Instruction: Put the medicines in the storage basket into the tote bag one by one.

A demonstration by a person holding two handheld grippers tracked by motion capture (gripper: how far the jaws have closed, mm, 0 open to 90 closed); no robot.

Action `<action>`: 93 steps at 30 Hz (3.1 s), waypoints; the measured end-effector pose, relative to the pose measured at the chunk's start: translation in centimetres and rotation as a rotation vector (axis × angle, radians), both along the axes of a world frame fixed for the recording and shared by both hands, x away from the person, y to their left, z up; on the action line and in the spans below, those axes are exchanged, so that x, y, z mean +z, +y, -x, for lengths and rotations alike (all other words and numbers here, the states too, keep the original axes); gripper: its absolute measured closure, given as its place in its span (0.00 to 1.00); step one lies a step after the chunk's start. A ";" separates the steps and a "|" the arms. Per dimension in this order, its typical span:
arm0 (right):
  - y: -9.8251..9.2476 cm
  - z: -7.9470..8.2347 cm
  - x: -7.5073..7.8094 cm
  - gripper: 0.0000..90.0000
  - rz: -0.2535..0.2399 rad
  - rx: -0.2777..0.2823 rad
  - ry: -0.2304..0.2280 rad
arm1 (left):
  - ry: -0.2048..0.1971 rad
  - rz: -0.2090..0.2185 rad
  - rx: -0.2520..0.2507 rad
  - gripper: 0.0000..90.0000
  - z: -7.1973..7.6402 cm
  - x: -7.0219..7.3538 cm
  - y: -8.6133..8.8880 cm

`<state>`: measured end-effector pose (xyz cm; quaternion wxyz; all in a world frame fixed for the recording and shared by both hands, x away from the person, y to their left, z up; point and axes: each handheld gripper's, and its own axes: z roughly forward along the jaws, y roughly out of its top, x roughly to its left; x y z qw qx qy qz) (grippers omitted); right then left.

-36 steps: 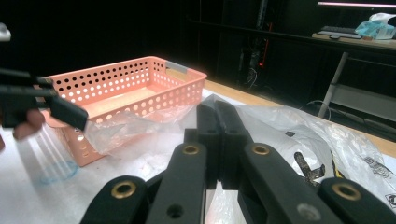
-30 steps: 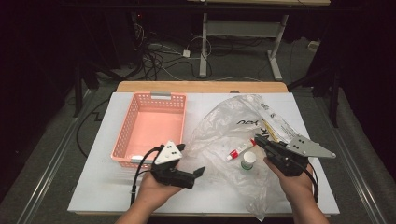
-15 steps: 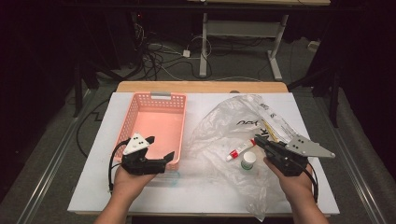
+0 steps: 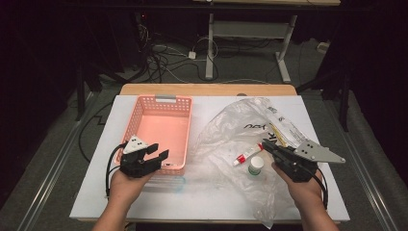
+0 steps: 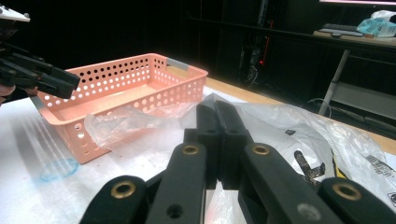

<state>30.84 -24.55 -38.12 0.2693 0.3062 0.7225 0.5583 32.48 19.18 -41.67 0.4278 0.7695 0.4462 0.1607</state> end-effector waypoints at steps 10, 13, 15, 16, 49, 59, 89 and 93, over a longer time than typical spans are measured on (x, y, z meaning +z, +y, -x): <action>0.1 0.0 -0.1 1.00 0.004 0.003 0.000 | 0.190 -0.127 -0.039 0.85 -2.6 0.6 -0.7; 0.1 0.0 0.0 1.00 0.003 0.003 0.000 | 0.257 -0.144 -0.068 0.93 -3.5 0.7 -0.7; 0.1 0.0 0.0 1.00 0.004 0.003 0.001 | 0.291 -0.164 -0.082 0.98 -4.0 0.8 -1.0; 0.1 0.0 0.0 1.00 0.005 0.002 -0.001 | 0.307 -0.172 -0.088 0.98 -4.2 0.9 -1.1; 0.5 0.1 -0.1 1.00 0.009 0.018 0.004 | 0.655 -0.385 -0.168 0.98 -8.2 0.3 -4.4; 0.2 0.0 -0.2 1.00 0.006 0.011 0.008 | 0.613 -0.306 -0.180 0.98 -8.6 1.2 -3.6; 0.5 0.1 -0.2 1.00 0.016 0.017 0.005 | 0.410 -0.268 -0.117 0.53 -10.5 1.4 -3.2; 0.5 0.1 -0.2 1.00 0.011 0.017 0.012 | 0.401 -0.315 -0.154 0.39 -10.7 0.6 -3.7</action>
